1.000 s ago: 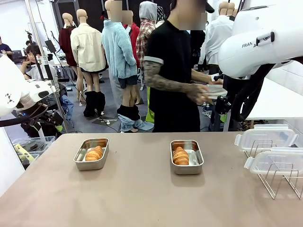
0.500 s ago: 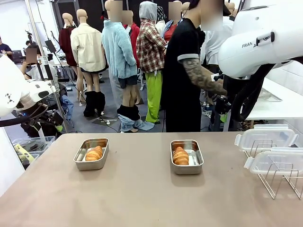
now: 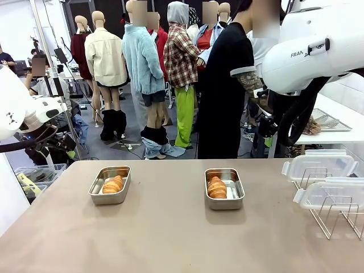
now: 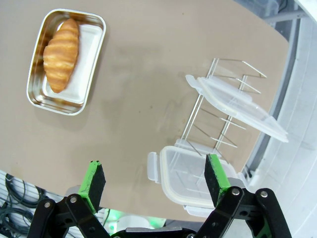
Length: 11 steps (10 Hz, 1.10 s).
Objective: Place the bread in airtight containers.
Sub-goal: Pick up one Airtight Container lid and hand it to the human.
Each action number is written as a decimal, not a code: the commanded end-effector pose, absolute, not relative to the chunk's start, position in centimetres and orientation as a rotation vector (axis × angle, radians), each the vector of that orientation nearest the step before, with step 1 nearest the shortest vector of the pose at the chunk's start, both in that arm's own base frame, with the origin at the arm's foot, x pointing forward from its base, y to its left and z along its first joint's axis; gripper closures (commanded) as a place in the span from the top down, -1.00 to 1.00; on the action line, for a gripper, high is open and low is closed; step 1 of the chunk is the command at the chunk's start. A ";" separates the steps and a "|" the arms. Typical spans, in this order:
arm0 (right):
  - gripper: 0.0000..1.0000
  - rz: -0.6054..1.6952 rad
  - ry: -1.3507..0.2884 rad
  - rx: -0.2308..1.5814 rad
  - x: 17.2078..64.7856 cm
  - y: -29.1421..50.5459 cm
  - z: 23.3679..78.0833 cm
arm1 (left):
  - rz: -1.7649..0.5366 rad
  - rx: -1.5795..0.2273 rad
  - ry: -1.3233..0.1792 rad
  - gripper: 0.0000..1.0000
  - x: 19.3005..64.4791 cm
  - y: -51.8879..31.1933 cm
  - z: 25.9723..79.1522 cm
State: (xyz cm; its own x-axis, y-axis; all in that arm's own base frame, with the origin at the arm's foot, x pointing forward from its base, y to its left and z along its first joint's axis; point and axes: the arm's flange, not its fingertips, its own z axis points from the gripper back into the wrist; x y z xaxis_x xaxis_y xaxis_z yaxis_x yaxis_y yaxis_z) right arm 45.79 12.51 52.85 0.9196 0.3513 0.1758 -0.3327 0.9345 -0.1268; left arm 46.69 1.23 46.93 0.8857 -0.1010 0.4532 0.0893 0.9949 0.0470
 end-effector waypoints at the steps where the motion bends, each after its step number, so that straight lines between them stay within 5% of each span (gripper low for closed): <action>1: 1.00 0.356 -0.187 -0.116 46.0 12.5 53.1 | -0.080 0.019 -0.486 1.00 46.8 1.4 46.9; 11: 1.00 0.356 -0.187 -0.116 46.0 12.5 53.1 | -0.080 0.019 -0.486 1.00 46.8 1.4 46.9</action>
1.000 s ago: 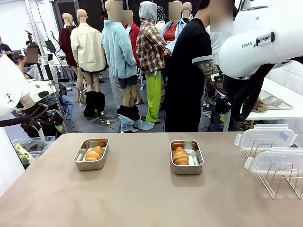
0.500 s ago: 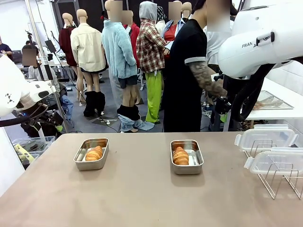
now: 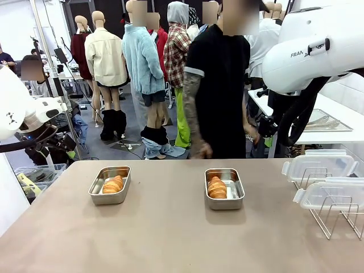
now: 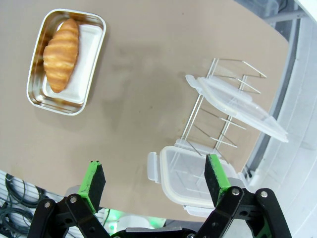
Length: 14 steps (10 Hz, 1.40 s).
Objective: Place the bread in airtight containers.
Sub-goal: Pick up one Airtight Container lid and hand it to the human.
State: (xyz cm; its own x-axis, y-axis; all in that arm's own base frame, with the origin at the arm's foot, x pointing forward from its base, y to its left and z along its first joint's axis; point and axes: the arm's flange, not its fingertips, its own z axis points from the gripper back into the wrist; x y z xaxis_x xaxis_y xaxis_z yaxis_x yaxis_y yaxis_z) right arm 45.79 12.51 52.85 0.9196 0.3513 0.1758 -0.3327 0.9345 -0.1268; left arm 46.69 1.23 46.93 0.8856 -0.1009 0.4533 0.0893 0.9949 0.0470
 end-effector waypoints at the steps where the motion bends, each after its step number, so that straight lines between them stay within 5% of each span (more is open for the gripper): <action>1: 1.00 0.356 -0.187 -0.116 46.0 12.5 53.1 | -0.080 0.019 -0.486 1.00 46.8 1.4 46.9; 14: 1.00 0.356 -0.187 -0.116 46.0 12.5 53.1 | -0.080 0.019 -0.486 1.00 46.8 1.4 46.9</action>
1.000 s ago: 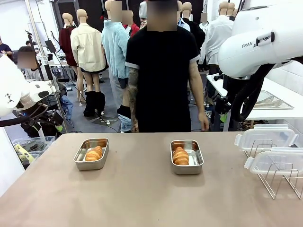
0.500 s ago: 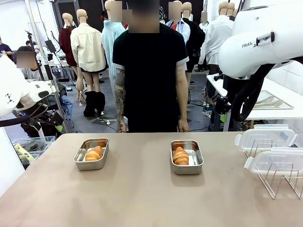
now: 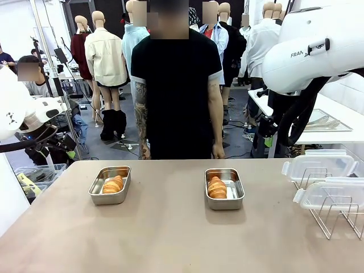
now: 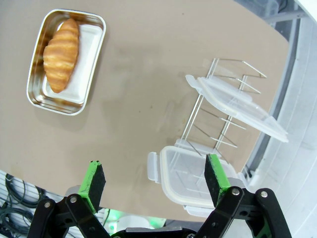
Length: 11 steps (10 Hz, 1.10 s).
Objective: Place the bread in airtight containers.
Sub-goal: Pick up one Airtight Container lid and hand it to the human.
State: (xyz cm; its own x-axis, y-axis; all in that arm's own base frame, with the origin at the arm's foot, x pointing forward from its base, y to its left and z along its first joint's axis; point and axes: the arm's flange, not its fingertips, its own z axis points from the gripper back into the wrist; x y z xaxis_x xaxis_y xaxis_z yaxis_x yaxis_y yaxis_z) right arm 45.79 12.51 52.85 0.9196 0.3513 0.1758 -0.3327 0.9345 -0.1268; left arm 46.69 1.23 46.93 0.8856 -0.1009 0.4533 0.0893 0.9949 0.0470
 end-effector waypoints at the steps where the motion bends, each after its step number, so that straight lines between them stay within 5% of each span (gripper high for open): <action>1: 1.00 0.352 -0.198 -0.095 45.8 12.5 52.8 | -0.080 0.019 -0.486 1.00 46.8 1.4 46.9; 6: 1.00 1.114 0.147 -0.260 40.0 10.4 51.9 | -0.080 0.019 -0.486 1.00 46.8 1.4 46.9; 9: 1.00 1.196 0.279 -0.388 37.9 9.2 49.9 | -0.080 0.019 -0.486 1.00 46.8 1.4 46.9; 11: 1.00 1.169 0.235 -0.232 38.9 10.3 51.3 | -0.080 0.019 -0.486 1.00 46.8 1.4 46.9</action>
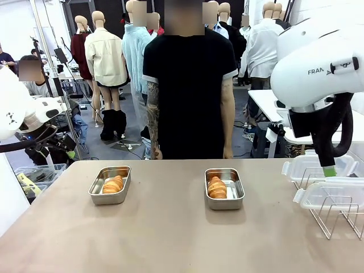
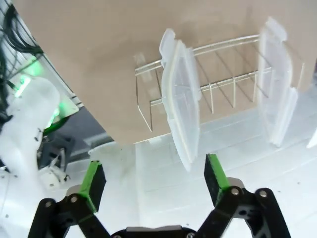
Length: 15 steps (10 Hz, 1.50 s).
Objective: Place the bread in airtight containers.
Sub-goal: Pick up one Airtight Container lid and hand it to the human.
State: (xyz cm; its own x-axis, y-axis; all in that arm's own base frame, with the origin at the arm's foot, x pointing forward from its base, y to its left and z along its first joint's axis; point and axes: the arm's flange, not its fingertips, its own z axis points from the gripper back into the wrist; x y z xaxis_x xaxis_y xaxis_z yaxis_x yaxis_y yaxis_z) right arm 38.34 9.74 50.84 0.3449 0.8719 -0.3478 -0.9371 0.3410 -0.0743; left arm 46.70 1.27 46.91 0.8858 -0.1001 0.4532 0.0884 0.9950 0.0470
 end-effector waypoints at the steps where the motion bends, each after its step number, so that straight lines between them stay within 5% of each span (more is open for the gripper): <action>1: 1.00 1.201 0.277 -0.295 38.1 9.7 50.5 | -0.080 0.019 -0.486 1.00 46.8 1.4 46.9; 2: 1.00 1.443 0.370 -0.270 38.1 8.8 50.0 | -0.080 0.019 -0.486 1.00 46.8 1.4 46.9; 5: 1.00 1.560 0.319 -0.182 37.7 5.3 48.5 | -0.080 0.019 -0.486 1.00 46.8 1.4 46.9; 15: 1.00 1.322 0.110 -0.202 40.9 2.6 42.3 | -0.080 0.019 -0.486 1.00 46.8 1.4 46.9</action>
State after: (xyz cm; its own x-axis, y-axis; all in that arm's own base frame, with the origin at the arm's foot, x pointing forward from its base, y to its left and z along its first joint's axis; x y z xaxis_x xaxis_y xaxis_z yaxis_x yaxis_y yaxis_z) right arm 40.34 2.83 42.72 0.2361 0.9549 -0.1800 -0.9709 0.2242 -0.0842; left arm 46.71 1.30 46.91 0.8857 -0.0995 0.4534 0.0878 0.9950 0.0470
